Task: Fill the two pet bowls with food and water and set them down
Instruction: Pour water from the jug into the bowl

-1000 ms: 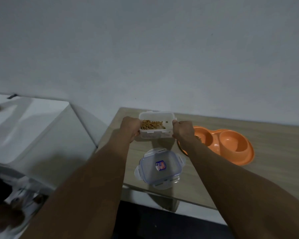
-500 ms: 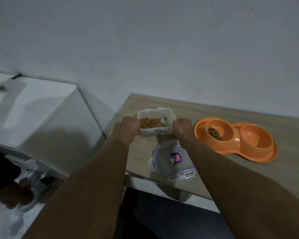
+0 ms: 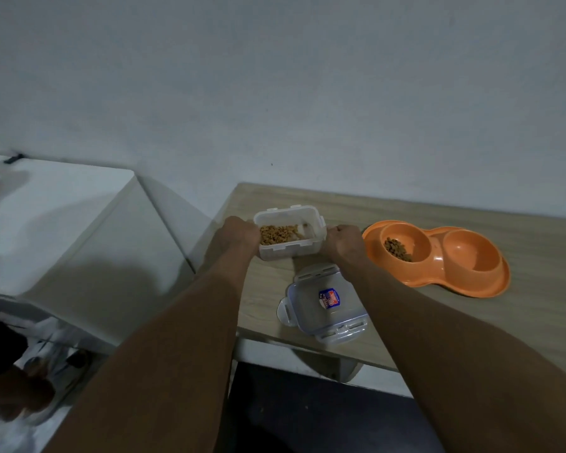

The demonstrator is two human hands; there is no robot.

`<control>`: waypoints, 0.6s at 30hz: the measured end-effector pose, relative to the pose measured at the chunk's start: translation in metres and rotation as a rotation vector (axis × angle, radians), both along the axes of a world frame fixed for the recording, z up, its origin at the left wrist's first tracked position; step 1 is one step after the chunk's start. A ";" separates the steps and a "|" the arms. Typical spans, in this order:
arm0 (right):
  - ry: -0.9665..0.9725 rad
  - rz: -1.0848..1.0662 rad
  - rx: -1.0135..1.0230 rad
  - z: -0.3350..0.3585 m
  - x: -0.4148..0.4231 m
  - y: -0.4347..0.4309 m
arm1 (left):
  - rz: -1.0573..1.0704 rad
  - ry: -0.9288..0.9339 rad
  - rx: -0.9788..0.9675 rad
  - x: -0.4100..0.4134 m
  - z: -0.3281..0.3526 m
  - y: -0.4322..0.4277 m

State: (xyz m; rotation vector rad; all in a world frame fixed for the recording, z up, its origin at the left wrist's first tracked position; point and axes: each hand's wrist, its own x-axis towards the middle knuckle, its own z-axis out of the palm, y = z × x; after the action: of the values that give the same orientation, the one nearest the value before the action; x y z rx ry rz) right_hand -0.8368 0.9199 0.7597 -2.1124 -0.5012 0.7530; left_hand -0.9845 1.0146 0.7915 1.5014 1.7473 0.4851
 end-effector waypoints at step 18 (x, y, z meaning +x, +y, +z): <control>-0.218 -0.587 0.139 0.105 0.121 -0.197 | -0.518 -0.186 0.201 0.181 0.104 -0.135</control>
State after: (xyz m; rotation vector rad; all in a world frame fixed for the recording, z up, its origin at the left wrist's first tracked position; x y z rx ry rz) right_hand -0.7156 0.7231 0.8649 -2.0634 -0.0270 0.1500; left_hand -0.8031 0.8791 0.8951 1.9034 1.1327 0.5165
